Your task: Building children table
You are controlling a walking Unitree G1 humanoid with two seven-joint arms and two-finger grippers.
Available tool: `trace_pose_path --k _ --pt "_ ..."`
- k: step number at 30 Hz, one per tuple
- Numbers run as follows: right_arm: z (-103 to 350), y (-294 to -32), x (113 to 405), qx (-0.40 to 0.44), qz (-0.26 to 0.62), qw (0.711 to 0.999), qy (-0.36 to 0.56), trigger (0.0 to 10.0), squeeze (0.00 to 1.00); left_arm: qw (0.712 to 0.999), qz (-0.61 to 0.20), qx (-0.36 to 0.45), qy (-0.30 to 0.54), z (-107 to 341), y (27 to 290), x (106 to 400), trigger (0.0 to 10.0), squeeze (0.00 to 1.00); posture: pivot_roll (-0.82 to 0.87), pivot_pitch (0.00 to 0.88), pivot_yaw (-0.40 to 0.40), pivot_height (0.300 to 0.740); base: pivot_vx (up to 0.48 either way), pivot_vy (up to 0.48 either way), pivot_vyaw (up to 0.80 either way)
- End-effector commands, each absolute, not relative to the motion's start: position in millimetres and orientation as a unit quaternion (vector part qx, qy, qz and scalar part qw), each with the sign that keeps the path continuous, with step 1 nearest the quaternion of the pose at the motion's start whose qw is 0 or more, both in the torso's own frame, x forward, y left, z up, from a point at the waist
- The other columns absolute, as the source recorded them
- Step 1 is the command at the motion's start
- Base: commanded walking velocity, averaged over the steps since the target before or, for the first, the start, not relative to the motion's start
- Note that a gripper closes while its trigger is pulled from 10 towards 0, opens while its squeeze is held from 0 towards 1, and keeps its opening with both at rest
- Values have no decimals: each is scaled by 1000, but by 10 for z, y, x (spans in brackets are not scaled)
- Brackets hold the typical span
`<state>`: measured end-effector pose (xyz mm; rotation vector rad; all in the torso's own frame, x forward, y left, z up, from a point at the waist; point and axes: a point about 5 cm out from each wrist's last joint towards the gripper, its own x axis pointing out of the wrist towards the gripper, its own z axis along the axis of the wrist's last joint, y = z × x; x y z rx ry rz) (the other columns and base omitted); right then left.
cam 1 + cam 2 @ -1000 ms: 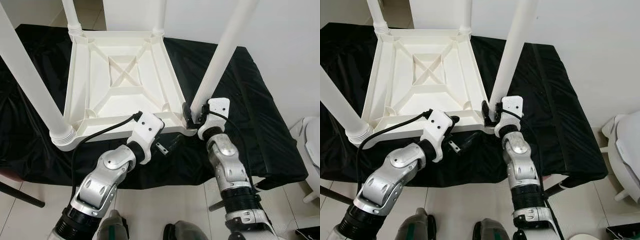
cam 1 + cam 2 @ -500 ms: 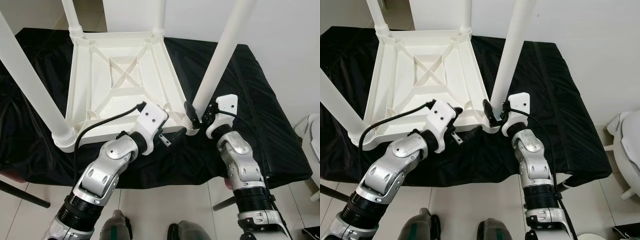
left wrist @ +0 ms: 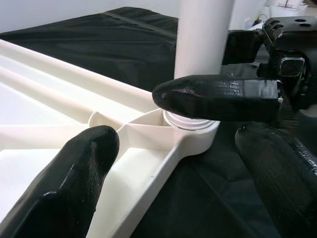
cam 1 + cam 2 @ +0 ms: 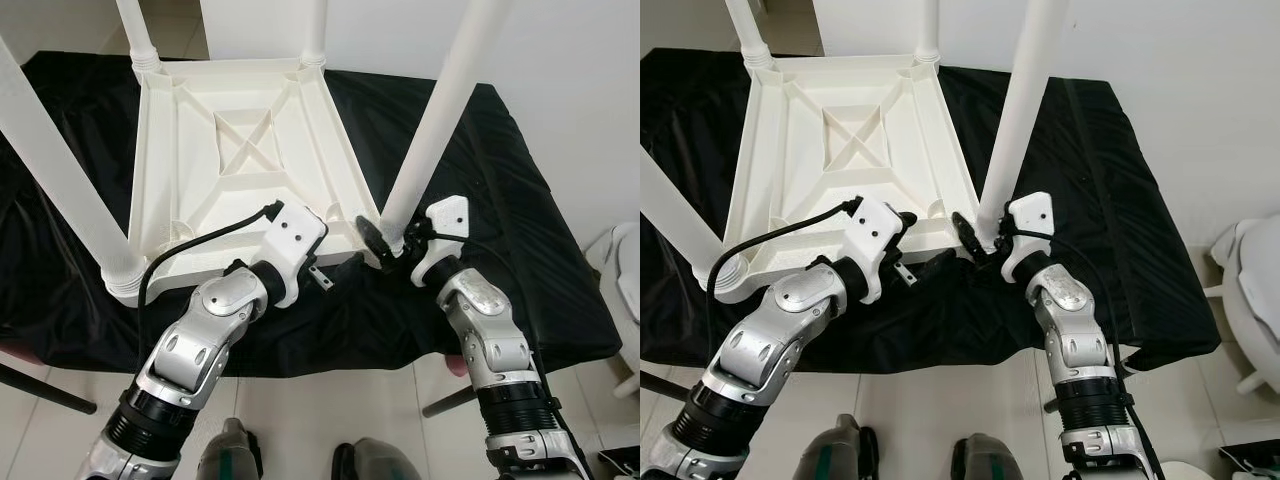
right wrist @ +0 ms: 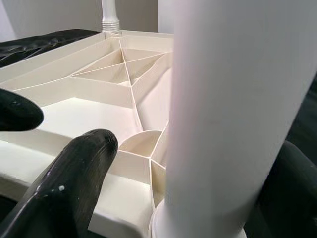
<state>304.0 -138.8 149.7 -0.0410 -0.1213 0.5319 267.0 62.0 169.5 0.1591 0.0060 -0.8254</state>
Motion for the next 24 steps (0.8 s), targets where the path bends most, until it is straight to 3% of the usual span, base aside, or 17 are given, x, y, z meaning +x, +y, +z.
trace_pose_path --k 1,13,24 --pt "1459 -1421 3078 -33 270 961 -51 10000 0 907 -415 74 1 1702 610 2658 10000 0 -59 50 -34 740 0 0 0" --pt "1404 -1470 3034 -47 264 962 -50 10000 0 889 -449 89 -3 1709 548 2727 10000 0 -132 0 27 740 0 0 0" --pt "1402 -1492 3063 -45 269 961 -53 10000 0 892 -442 90 -4 1680 527 2806 10000 0 -143 0 2 740 0 0 0"
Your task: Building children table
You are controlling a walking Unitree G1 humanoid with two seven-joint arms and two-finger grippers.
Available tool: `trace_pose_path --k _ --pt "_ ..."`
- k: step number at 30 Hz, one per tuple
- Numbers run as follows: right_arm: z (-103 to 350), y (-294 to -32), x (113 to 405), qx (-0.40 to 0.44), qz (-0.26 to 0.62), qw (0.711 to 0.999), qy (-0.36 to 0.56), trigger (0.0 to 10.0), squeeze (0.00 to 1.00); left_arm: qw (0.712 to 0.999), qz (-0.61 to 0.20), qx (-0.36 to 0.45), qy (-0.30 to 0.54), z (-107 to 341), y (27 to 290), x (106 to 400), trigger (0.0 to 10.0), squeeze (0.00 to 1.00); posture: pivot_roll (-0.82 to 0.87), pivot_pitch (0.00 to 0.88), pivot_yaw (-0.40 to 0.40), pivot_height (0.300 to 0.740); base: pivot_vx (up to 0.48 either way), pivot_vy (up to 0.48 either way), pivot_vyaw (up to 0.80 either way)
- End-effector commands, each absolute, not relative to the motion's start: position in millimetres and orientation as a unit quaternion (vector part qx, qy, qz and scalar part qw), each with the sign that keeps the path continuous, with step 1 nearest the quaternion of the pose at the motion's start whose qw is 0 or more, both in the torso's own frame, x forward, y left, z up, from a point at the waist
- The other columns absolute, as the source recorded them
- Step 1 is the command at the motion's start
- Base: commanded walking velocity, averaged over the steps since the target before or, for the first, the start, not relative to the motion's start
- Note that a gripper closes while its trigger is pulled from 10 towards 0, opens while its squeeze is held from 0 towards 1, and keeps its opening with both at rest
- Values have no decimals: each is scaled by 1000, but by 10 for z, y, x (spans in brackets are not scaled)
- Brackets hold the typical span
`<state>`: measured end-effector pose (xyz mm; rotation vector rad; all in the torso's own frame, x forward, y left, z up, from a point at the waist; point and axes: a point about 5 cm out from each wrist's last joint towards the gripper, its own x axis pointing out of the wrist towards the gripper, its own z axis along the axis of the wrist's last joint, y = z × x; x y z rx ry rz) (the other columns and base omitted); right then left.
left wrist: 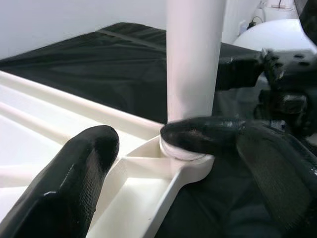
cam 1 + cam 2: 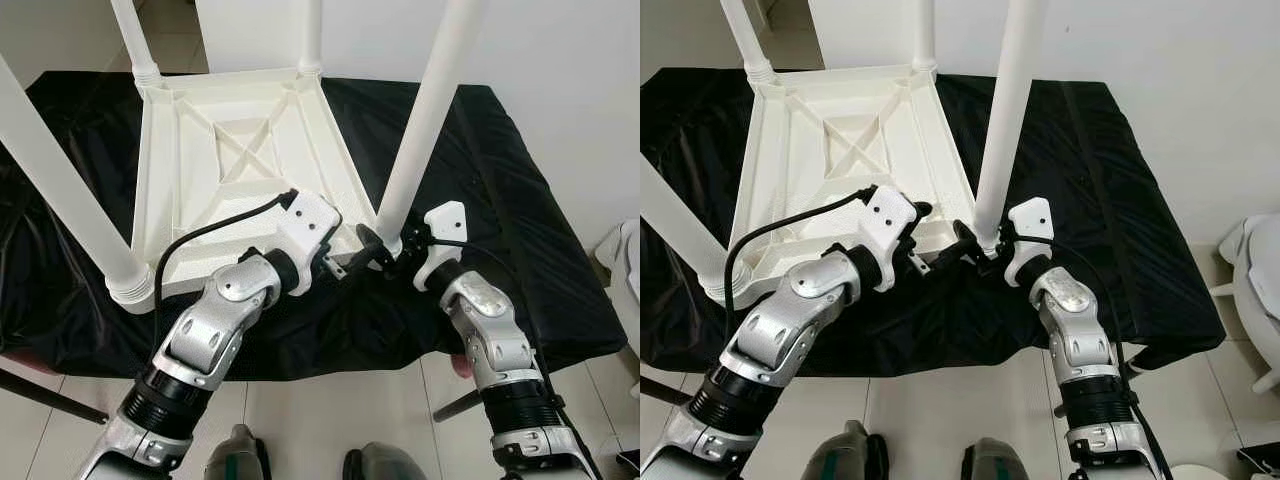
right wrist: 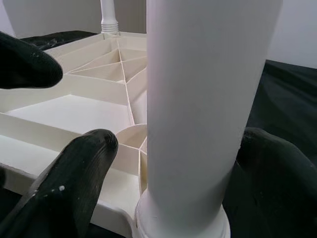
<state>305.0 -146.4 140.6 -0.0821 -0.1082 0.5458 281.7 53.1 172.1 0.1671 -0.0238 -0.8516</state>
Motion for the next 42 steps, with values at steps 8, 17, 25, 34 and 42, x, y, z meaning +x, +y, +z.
trace_pose_path --k 8,17,25,34,42 --pt "1461 -1531 3167 -46 280 957 -59 10000 0 899 -431 81 15 1550 559 2702 10000 0 -113 0 -11 740 0 0 0" --pt "1425 -1475 3197 -45 333 941 -51 10000 0 899 -431 77 16 1543 575 2654 10000 0 -71 2 -42 740 0 0 0" --pt "1319 -1517 3219 -61 346 936 -28 10000 0 901 -428 73 14 1549 582 2627 10000 0 -68 0 -50 740 0 0 0" --pt "1231 -1572 3252 -73 343 936 -11 9373 0 900 -430 72 16 1557 601 2607 10000 0 -73 0 -33 740 0 0 0" --pt "1209 -1575 3263 -64 345 936 -15 0 0 899 -431 73 19 1547 602 2599 10000 0 -67 0 -28 740 0 0 0"
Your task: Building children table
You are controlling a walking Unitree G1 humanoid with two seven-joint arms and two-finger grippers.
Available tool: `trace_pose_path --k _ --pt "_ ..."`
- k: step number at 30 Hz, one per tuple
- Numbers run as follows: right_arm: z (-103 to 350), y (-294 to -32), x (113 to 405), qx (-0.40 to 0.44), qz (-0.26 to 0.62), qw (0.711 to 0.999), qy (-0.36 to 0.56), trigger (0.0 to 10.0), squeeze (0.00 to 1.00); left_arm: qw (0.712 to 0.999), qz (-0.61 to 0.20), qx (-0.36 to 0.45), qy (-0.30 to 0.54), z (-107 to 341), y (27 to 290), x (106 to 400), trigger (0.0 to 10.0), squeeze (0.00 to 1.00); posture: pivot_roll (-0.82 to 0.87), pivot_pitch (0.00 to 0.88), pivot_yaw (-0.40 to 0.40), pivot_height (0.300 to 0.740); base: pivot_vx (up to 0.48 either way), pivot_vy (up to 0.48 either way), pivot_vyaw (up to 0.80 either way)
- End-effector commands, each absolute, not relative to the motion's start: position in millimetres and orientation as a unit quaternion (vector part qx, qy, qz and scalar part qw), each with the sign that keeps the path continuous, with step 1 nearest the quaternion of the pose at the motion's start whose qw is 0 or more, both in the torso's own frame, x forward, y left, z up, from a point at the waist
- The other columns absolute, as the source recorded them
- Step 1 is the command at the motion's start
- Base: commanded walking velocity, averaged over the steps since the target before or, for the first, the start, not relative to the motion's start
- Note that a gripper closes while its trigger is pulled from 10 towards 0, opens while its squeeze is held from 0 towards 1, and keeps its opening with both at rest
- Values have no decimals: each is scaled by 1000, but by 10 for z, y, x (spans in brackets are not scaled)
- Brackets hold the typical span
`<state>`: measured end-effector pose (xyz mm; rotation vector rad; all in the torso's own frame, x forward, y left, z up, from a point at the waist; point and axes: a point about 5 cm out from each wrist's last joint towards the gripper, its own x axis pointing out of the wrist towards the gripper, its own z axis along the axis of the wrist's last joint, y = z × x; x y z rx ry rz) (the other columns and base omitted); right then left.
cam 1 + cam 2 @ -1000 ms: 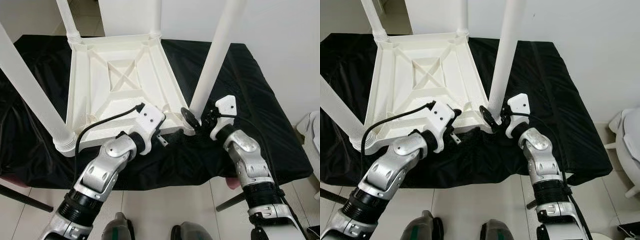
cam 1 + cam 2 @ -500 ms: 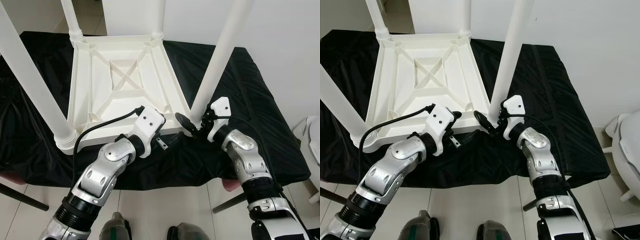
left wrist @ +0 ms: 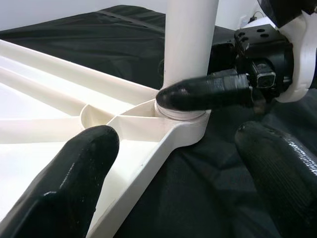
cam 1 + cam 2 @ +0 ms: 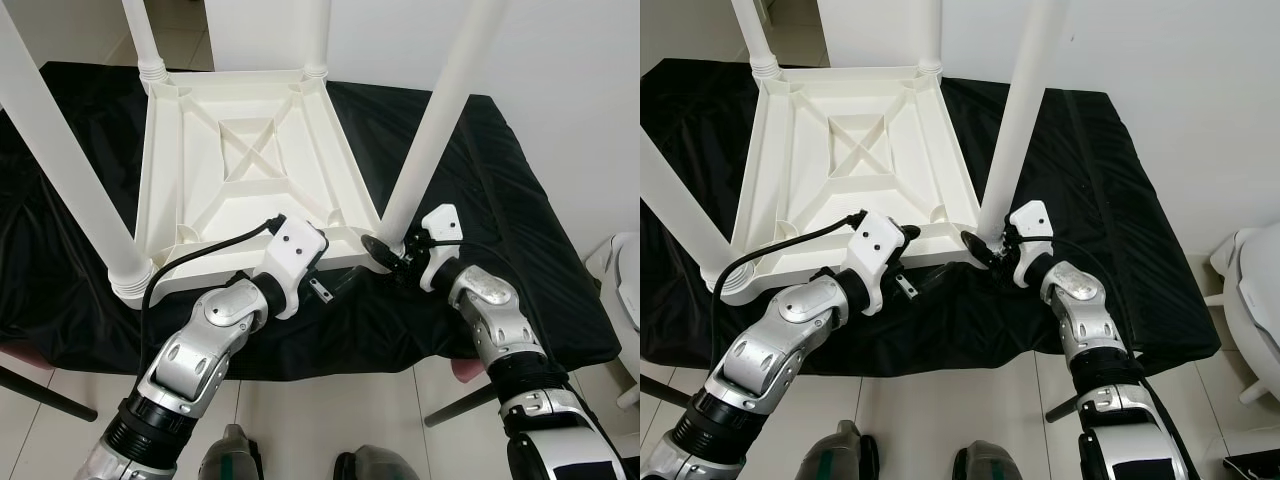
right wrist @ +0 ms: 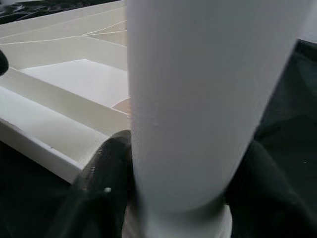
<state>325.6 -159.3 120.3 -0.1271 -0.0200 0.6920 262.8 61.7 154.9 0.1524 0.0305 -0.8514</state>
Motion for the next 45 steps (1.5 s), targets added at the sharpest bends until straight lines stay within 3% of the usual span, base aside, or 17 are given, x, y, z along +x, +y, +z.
trace_pose_path --k 1,10,15,24,28,33,34,37,38,45 --pt "1209 -1575 3263 -64 345 936 -15 0 0 899 -431 73 19 1547 602 2599 10000 0 -67 0 -28 740 0 0 0" --pt "1232 -1564 3250 -47 305 951 -32 0 0 903 -423 72 19 1546 617 2612 10000 0 -64 0 -43 740 0 0 0" --pt "1284 -1397 3210 0 206 977 -49 0 0 907 -415 67 16 1554 607 2623 10000 0 -61 4 -66 740 0 0 0" --pt "1374 -1174 3152 34 51 997 -54 0 0 910 -410 62 15 1549 601 2612 10000 0 -60 8 -74 740 0 0 0" --pt "1376 -1043 3110 43 57 996 -48 0 0 911 -408 61 15 1550 607 2614 10000 0 -61 10 -73 740 0 0 0" --pt "1380 -1083 3105 39 58 997 -45 0 0 911 -408 58 15 1555 600 2610 10000 0 -60 13 -68 740 0 0 0" --pt "1392 -1097 3101 37 67 996 -50 10000 0 911 -408 58 15 1554 600 2604 10000 0 -60 13 -67 740 0 0 0" --pt "1427 -1117 3093 38 83 994 -58 10000 0 911 -409 58 16 1552 603 2601 10000 0 -61 11 -65 740 0 0 0" --pt "1454 -1146 3095 37 91 993 -63 10000 1000 910 -409 58 16 1553 604 2604 10000 0 -60 9 -68 740 0 0 0" --pt "1553 -1319 3156 26 150 985 -78 10000 1000 910 -411 60 14 1561 596 2605 10000 0 -58 0 -69 740 0 0 0"
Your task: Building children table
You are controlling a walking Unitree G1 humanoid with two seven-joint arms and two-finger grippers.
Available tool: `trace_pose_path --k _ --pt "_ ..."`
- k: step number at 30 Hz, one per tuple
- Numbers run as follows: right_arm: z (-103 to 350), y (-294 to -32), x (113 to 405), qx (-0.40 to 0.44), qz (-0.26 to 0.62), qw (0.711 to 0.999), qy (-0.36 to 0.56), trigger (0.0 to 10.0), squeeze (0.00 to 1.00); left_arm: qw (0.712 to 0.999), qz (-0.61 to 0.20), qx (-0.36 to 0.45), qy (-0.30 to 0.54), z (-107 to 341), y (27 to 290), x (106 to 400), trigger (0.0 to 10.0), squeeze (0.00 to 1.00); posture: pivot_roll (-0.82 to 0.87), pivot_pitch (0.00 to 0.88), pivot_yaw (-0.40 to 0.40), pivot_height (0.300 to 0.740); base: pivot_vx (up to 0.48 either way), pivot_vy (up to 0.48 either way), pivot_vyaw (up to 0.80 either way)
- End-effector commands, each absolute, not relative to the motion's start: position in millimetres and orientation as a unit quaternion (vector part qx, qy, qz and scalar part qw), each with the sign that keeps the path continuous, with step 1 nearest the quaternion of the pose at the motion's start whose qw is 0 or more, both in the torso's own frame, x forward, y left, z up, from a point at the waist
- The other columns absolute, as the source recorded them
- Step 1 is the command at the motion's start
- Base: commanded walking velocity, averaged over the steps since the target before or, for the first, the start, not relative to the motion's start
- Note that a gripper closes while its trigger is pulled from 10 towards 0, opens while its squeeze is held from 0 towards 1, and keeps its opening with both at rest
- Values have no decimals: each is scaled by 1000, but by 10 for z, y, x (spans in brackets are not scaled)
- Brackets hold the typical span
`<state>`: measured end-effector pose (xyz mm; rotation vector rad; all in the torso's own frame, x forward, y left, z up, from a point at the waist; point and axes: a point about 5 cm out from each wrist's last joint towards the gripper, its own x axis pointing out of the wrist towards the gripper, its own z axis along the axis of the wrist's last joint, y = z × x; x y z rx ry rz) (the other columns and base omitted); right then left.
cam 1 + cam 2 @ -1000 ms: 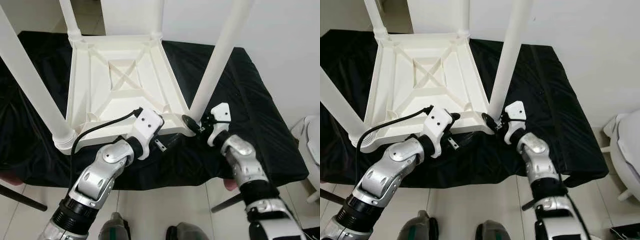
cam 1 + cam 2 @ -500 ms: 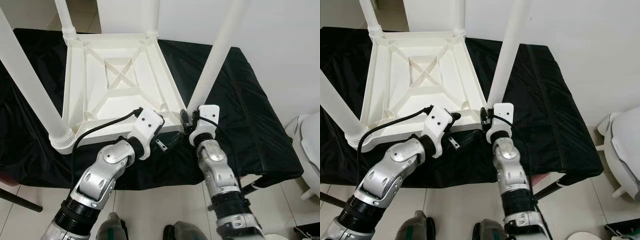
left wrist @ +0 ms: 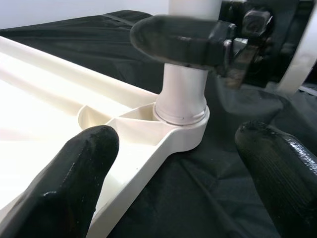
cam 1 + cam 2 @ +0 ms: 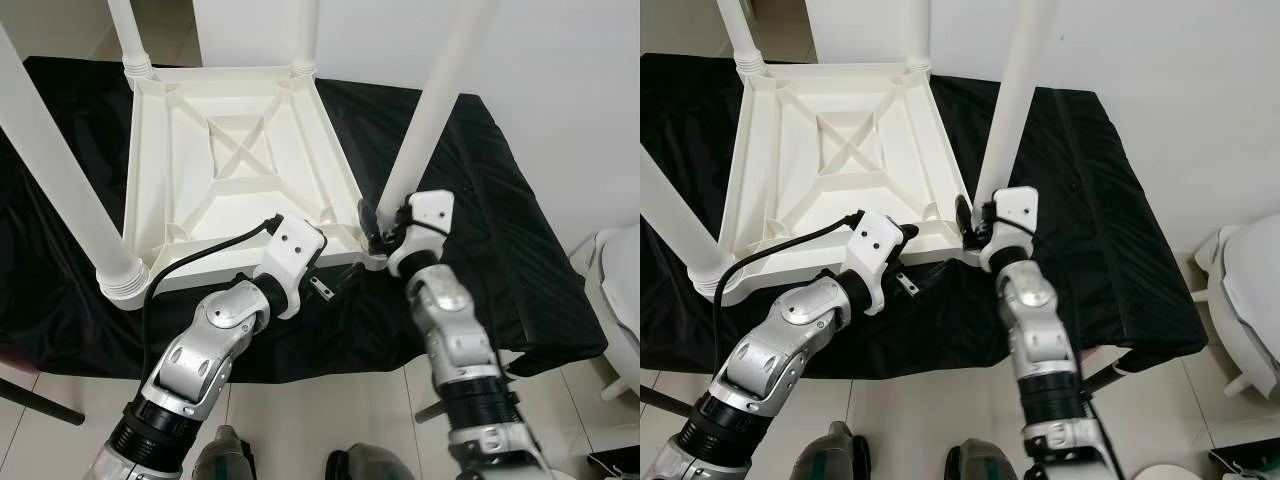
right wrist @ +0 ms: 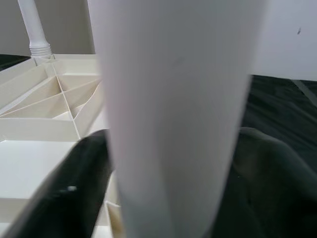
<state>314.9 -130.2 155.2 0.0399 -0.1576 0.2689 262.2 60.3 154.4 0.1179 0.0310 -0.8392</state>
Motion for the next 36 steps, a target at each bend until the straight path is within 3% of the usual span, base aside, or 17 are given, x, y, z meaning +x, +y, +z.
trace_pose_path --k 1,2,3,14,24,25,31,32,36 --pt "1559 -1328 3167 16 182 980 -75 10000 980 909 -411 60 14 1561 593 2603 10000 0 -57 0 -67 740 0 0 0" --pt "1559 -1328 3167 16 182 980 -75 10000 980 909 -411 60 14 1561 593 2603 10000 0 -57 0 -67 740 0 0 0" --pt "1555 -1335 3176 7 211 975 -69 10000 0 909 -412 60 14 1561 591 2601 10000 0 -55 0 -68 740 0 0 0" --pt "1275 -1435 3217 -45 343 938 -5 10000 0 909 -412 62 15 1557 603 2585 10000 0 -42 0 -66 740 0 0 0" --pt "1232 -1499 3284 -42 324 945 1 10000 0 912 -405 64 14 1567 623 2587 10000 0 -27 0 -77 740 0 0 0" --pt "1241 -1501 3271 -28 324 946 -5 10000 1000 912 -405 63 14 1567 621 2582 10000 0 -28 0 -77 740 0 0 0" --pt "1273 -1520 3240 -21 305 952 -26 10000 1000 912 -405 63 15 1559 615 2573 10000 0 -35 0 -76 740 0 0 0" --pt "1291 -1517 3204 -10 300 953 -35 10000 0 913 -404 63 14 1560 619 2579 10000 0 -40 7 -75 740 0 0 0" --pt "1316 -1526 3112 25 279 958 -60 10000 0 914 -399 66 12 1560 633 2602 10000 0 -52 19 -73 740 0 0 0"
